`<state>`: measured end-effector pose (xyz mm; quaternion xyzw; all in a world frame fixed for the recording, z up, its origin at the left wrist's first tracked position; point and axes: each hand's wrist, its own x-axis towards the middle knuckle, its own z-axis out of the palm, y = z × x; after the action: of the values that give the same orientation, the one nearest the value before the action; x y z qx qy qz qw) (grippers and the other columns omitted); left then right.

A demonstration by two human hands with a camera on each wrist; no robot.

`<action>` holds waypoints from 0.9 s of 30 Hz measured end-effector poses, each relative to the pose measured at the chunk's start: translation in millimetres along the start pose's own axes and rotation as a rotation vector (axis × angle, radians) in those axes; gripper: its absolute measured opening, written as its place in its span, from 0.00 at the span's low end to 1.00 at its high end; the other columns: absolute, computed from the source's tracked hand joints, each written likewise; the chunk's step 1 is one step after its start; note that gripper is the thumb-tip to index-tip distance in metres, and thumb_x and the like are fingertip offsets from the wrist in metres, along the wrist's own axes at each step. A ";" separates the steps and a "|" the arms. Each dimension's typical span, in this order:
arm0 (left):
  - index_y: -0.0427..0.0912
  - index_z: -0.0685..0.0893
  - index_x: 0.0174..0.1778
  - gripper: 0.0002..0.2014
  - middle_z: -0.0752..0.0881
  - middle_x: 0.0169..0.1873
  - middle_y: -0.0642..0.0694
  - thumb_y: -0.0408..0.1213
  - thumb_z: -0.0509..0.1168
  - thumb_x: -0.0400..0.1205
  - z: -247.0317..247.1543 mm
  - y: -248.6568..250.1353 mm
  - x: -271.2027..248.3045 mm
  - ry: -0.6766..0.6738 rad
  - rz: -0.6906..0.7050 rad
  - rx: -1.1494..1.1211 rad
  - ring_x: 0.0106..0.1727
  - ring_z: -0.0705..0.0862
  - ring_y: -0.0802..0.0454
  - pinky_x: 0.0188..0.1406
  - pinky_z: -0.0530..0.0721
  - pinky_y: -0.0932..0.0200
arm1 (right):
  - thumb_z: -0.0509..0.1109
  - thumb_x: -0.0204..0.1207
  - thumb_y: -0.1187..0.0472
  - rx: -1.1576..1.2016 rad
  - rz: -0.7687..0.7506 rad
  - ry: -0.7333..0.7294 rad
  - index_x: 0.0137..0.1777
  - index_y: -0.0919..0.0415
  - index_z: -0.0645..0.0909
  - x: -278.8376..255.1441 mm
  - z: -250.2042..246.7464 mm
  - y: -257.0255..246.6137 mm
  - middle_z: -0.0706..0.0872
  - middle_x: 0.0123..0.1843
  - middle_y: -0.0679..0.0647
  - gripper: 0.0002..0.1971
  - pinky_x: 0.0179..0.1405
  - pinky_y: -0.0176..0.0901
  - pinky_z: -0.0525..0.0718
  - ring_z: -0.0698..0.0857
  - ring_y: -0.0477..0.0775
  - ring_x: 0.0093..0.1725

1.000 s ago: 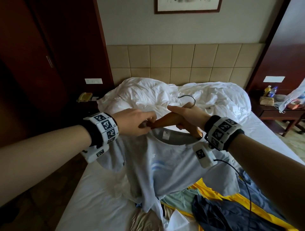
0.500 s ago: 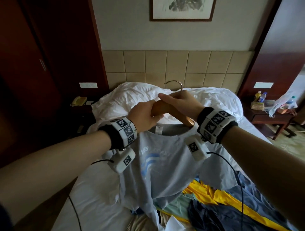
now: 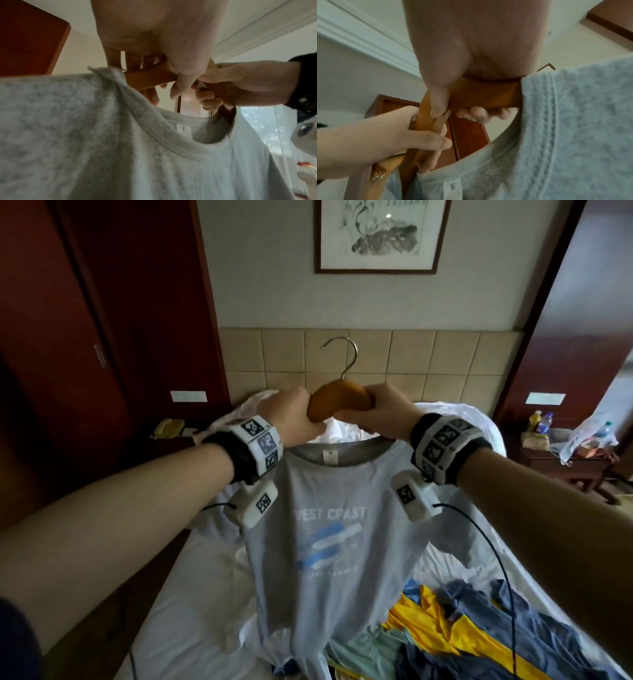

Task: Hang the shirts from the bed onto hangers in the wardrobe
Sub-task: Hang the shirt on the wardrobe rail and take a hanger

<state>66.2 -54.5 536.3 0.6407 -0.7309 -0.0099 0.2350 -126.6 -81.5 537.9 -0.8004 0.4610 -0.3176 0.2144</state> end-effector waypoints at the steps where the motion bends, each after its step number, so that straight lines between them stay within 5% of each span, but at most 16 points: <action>1: 0.48 0.88 0.46 0.10 0.88 0.35 0.49 0.48 0.72 0.74 4.0 -2.1 -1.2 0.030 0.005 -0.028 0.37 0.86 0.50 0.27 0.76 0.62 | 0.80 0.73 0.49 -0.021 -0.008 0.017 0.37 0.52 0.82 1.9 1.8 1.8 0.83 0.24 0.45 0.11 0.30 0.38 0.78 0.79 0.39 0.22; 6: 0.48 0.87 0.47 0.11 0.89 0.36 0.47 0.34 0.73 0.70 16.0 -2.4 -1.0 0.088 -0.037 -0.283 0.37 0.87 0.50 0.36 0.86 0.53 | 0.80 0.72 0.49 -0.075 -0.043 -0.026 0.49 0.55 0.85 5.4 2.4 -3.1 0.89 0.36 0.51 0.12 0.39 0.44 0.84 0.86 0.50 0.35; 9: 0.51 0.83 0.32 0.07 0.86 0.26 0.51 0.47 0.72 0.63 11.2 -7.3 5.9 0.124 -0.162 -0.269 0.32 0.86 0.49 0.37 0.88 0.51 | 0.81 0.70 0.48 -0.156 -0.070 -0.036 0.51 0.53 0.82 6.5 -7.1 -0.6 0.86 0.41 0.48 0.16 0.44 0.42 0.79 0.84 0.51 0.41; 13: 0.43 0.76 0.24 0.14 0.77 0.21 0.49 0.37 0.75 0.70 -11.8 -10.8 13.3 0.148 -0.271 -0.292 0.24 0.77 0.51 0.24 0.72 0.61 | 0.81 0.68 0.45 -0.193 0.005 -0.104 0.55 0.47 0.84 4.1 -24.9 10.6 0.88 0.48 0.46 0.17 0.53 0.44 0.83 0.86 0.47 0.47; 15: 0.42 0.77 0.26 0.13 0.76 0.23 0.49 0.35 0.75 0.71 -19.6 -16.5 19.0 0.186 -0.299 -0.285 0.24 0.75 0.53 0.23 0.70 0.62 | 0.79 0.71 0.46 -0.218 0.029 -0.107 0.44 0.44 0.84 -1.0 -31.5 15.1 0.86 0.40 0.43 0.08 0.47 0.41 0.81 0.83 0.44 0.41; 18: 0.42 0.77 0.28 0.14 0.77 0.25 0.49 0.37 0.76 0.74 -26.4 -23.5 22.9 0.209 -0.327 -0.276 0.27 0.74 0.54 0.27 0.73 0.62 | 0.78 0.72 0.46 -0.254 0.043 -0.104 0.30 0.45 0.81 -9.4 -36.6 21.2 0.77 0.27 0.42 0.13 0.36 0.36 0.72 0.74 0.42 0.30; 24: 0.35 0.85 0.43 0.14 0.86 0.42 0.40 0.42 0.77 0.73 -40.1 -35.3 20.0 0.227 -0.392 -0.250 0.43 0.83 0.43 0.41 0.77 0.54 | 0.83 0.69 0.53 -0.294 0.097 -0.085 0.25 0.53 0.73 -23.6 -43.2 42.5 0.69 0.21 0.43 0.21 0.25 0.28 0.69 0.72 0.39 0.21; 27: 0.33 0.86 0.43 0.11 0.87 0.42 0.37 0.36 0.75 0.70 -47.5 -45.4 19.3 0.257 -0.436 -0.258 0.45 0.85 0.39 0.41 0.78 0.53 | 0.82 0.70 0.57 -0.302 0.175 -0.090 0.34 0.62 0.84 -35.4 -45.2 59.2 0.76 0.25 0.44 0.12 0.26 0.24 0.72 0.75 0.39 0.24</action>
<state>124.1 -67.1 570.6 0.7435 -0.5329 -0.0717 0.3975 -207.3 -81.4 521.2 -0.7938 0.5613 -0.1886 0.1390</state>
